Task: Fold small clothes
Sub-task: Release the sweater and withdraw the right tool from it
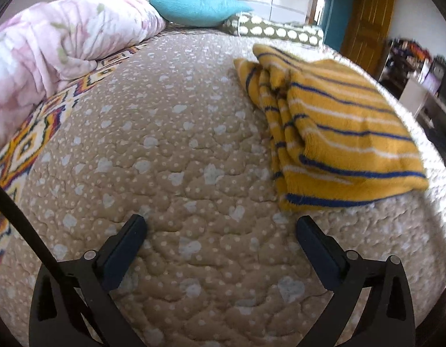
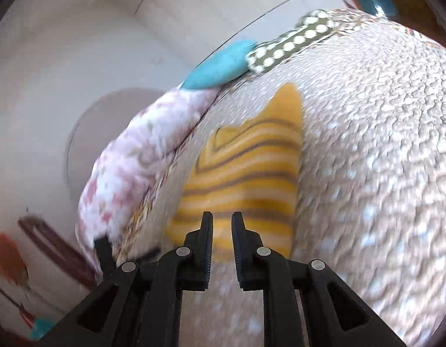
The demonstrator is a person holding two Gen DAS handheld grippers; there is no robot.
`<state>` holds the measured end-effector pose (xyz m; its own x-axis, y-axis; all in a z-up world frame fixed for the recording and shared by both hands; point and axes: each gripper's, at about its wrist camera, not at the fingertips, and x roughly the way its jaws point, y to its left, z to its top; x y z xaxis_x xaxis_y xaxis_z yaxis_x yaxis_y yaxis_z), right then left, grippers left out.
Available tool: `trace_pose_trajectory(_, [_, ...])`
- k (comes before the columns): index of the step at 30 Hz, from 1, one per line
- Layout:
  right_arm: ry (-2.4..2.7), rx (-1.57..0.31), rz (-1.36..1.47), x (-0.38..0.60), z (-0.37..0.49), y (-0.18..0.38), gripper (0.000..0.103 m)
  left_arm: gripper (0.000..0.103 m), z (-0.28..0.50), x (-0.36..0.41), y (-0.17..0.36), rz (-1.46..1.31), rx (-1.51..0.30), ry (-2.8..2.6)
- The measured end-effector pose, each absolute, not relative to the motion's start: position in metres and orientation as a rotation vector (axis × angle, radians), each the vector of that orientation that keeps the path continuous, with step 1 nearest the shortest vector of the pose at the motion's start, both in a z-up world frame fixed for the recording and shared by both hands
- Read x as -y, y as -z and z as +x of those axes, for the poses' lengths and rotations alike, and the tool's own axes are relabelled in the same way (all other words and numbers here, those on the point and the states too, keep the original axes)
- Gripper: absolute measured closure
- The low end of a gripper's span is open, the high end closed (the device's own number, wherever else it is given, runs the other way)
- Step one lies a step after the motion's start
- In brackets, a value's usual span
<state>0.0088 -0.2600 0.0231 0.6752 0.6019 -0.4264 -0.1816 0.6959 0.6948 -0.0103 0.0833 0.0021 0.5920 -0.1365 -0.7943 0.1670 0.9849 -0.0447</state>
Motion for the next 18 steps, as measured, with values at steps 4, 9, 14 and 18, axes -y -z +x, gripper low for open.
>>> trace_pose_trajectory(4, [-0.547,-0.868,0.784,0.261,0.04,0.031,0.088,0.0,-0.006,-0.077,-0.001,0.074,-0.957,0.154])
trace_pose_trajectory(9, [-0.56,-0.912,0.812,0.268,-0.014,0.049,0.088,0.0,-0.006,-0.075,0.0,0.076,-0.952,0.128])
trace_pose_trajectory(14, [-0.4,-0.844,0.741,0.295,-0.087,0.034,0.071,0.0,-0.022,-0.071,-0.01,0.034,-0.943,0.098])
trace_pose_trajectory(18, [-0.227,-0.824,0.588,0.302,-0.118,0.014,0.066,0.0,-0.056,-0.061,-0.035,-0.092,-0.91,0.143])
